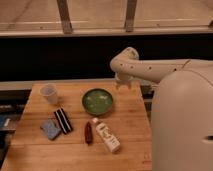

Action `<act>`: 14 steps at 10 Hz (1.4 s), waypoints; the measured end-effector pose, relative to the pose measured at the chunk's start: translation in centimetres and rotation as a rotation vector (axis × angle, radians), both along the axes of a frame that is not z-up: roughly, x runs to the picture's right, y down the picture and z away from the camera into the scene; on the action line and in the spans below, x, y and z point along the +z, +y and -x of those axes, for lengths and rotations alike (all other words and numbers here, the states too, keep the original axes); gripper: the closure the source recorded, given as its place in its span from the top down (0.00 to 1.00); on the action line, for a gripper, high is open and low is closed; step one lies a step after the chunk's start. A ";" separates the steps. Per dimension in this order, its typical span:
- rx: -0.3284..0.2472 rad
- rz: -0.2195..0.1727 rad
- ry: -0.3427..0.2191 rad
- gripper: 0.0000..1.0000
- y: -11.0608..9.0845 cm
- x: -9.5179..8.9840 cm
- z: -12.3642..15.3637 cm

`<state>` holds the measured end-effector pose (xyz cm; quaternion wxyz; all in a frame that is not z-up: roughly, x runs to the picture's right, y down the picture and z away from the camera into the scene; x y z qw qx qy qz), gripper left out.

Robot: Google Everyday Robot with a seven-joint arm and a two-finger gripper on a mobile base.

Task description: Stand the bottle upright

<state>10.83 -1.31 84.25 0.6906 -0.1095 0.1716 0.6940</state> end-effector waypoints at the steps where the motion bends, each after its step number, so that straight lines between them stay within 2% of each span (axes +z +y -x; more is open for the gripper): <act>1: 0.000 0.000 0.000 0.49 0.0 0.0 0.0; 5: -0.005 0.001 -0.004 0.49 0.0 0.0 0.0; 9: -0.040 0.009 -0.032 0.49 0.6 -0.7 1.0; 11: -0.048 0.010 -0.037 0.42 1.0 -0.8 1.1; 12: -0.046 0.011 -0.041 0.45 1.2 -0.9 1.0; 14: -0.041 0.014 -0.049 0.62 1.4 -1.2 0.8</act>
